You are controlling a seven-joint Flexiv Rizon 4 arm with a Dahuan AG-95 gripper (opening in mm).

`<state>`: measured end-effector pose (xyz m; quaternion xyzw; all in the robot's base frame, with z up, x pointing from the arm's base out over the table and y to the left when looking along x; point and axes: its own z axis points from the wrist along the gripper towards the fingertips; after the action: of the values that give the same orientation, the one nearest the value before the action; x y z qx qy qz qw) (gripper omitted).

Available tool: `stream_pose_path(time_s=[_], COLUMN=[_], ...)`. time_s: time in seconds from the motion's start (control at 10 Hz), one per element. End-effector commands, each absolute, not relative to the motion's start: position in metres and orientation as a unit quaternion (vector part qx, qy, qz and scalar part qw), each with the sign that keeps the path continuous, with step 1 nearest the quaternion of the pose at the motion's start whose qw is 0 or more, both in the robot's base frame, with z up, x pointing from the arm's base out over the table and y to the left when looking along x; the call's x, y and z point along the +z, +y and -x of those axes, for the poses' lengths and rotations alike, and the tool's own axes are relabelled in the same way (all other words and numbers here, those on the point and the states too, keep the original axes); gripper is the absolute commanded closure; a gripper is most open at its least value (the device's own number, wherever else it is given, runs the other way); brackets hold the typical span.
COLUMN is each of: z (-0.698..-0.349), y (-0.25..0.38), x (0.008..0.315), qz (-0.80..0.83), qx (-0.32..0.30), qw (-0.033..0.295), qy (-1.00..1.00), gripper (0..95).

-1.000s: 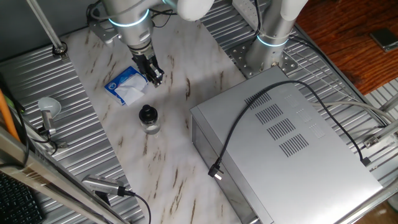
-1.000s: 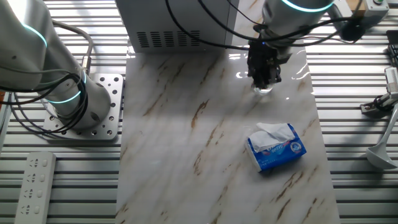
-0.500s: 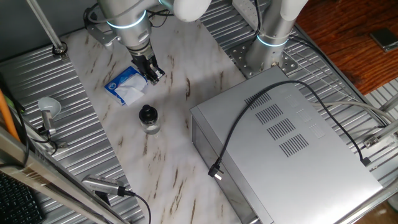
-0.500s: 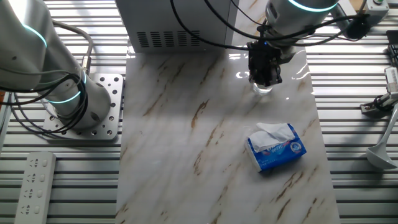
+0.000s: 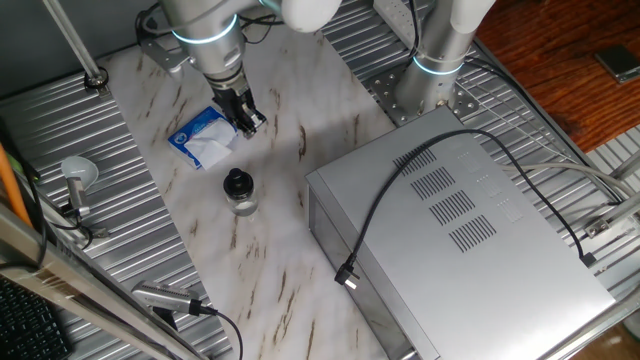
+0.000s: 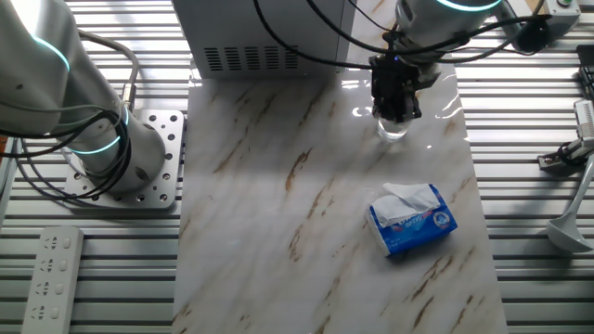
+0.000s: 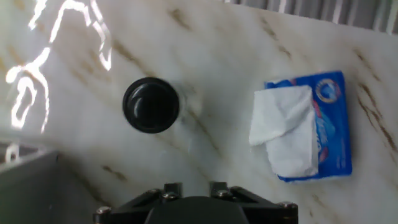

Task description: Unscrew the lid from the jar

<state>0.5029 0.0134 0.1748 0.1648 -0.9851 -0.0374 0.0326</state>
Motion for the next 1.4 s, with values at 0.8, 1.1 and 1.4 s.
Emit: stream_pose_path(time_s=[0.8,1.1,1.4], z=[-0.545,-0.555,-0.559], y=[0.045,0.055,0.058], x=[0.177,0.176,0.175], qz=[-0.175,-0.172,-0.176], qx=[-0.011,-0.014,-0.016], qw=[0.097,0.098,0.069], qy=[-0.98,-0.98,-0.982], gripper=[38.0,57.0,38.0])
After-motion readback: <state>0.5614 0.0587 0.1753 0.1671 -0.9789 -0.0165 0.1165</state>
